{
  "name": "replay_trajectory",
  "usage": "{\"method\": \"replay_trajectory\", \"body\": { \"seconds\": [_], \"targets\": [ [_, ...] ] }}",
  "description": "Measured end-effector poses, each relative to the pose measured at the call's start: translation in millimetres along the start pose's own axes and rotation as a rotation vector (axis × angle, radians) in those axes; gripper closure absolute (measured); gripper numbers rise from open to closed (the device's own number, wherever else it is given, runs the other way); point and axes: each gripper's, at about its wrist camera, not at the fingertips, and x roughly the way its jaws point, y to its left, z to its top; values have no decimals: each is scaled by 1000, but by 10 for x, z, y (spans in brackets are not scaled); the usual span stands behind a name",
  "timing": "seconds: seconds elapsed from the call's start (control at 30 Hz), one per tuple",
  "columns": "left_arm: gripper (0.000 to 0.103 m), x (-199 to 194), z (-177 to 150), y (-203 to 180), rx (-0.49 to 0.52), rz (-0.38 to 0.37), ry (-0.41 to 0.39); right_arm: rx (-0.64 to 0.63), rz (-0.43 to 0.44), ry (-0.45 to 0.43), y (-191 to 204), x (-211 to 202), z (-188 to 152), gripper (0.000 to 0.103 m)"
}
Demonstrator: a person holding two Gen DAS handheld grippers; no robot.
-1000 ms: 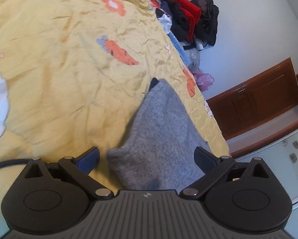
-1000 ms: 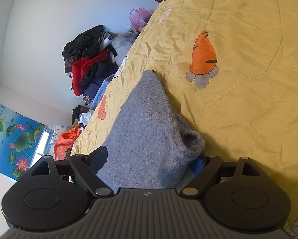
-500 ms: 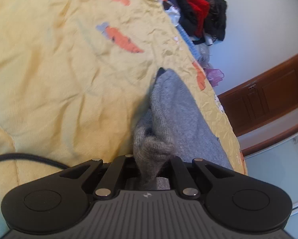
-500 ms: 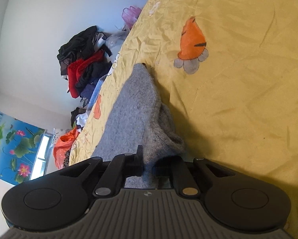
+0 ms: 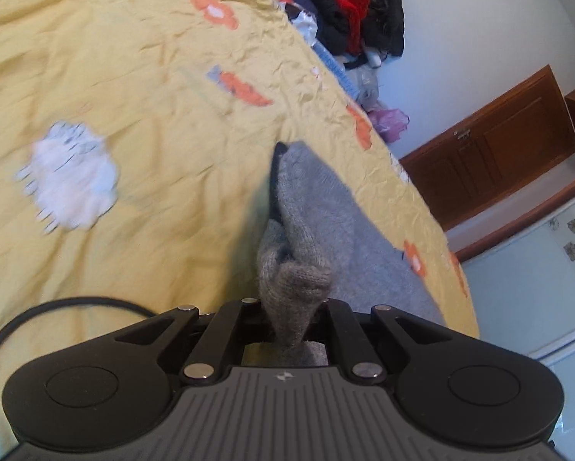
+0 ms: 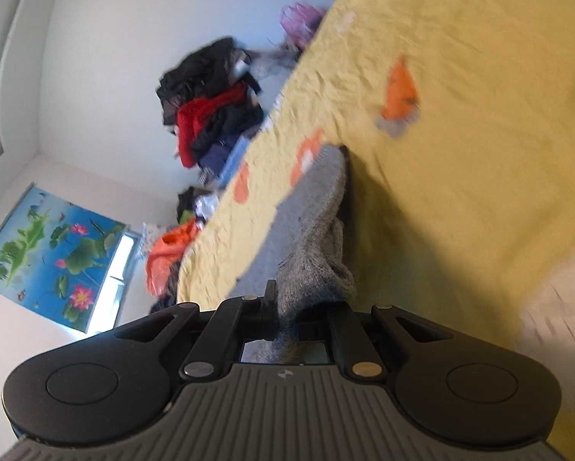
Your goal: Fold small clothes
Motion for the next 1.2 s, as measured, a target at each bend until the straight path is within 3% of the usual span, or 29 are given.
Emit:
{"method": "replay_trajectory", "body": {
  "seconds": [0.1,0.17,0.2,0.27,0.33,0.4,0.47,0.57,0.7,0.77,0.83,0.9,0.97,1.0,1.03,1.13,1.2],
  "targets": [
    [85,-67,-8,174,-39,71,23,-20,-61,46,-152,-31,-126,82],
    [61,-193,125,236,-55,154,-30,-84,-163,39,-97,-61,-112,66],
    [52,-313,219,258,-65,188,-107,-137,-193,21,-39,-90,-73,44],
    [13,-476,434,208,-34,219,-268,-242,-195,-75,101,-194,60,25],
    [8,-416,685,46,54,216,-325,-347,-180,-121,231,-178,292,17],
    [8,-103,919,-130,136,194,-270,-418,-200,-91,325,75,588,14],
    [8,330,1101,-254,179,172,-181,-458,-236,-43,376,431,863,14],
    [8,943,1240,-368,147,122,-69,-497,-265,51,446,1001,1161,14],
    [8,1482,1270,-448,144,109,-4,-586,-305,163,575,1586,1301,16],
    [8,1615,1281,-513,195,121,6,-596,-327,197,591,1771,1319,16],
    [9,1701,1300,-623,276,132,30,-631,-292,223,638,1851,1293,18],
    [20,1753,1278,-726,363,136,46,-644,-257,254,664,1906,1275,26],
    [68,1810,1228,-834,465,159,67,-652,-235,263,673,1943,1259,43],
    [75,1846,1201,-873,505,179,81,-658,-228,271,677,1955,1257,68],
    [77,1874,1171,-899,536,195,86,-656,-219,281,668,1968,1254,83],
    [91,1900,1152,-930,586,240,61,-662,-203,248,666,1942,1265,84],
    [93,1893,1170,-948,596,266,40,-636,-195,194,669,1885,1337,85]
  ]
}}
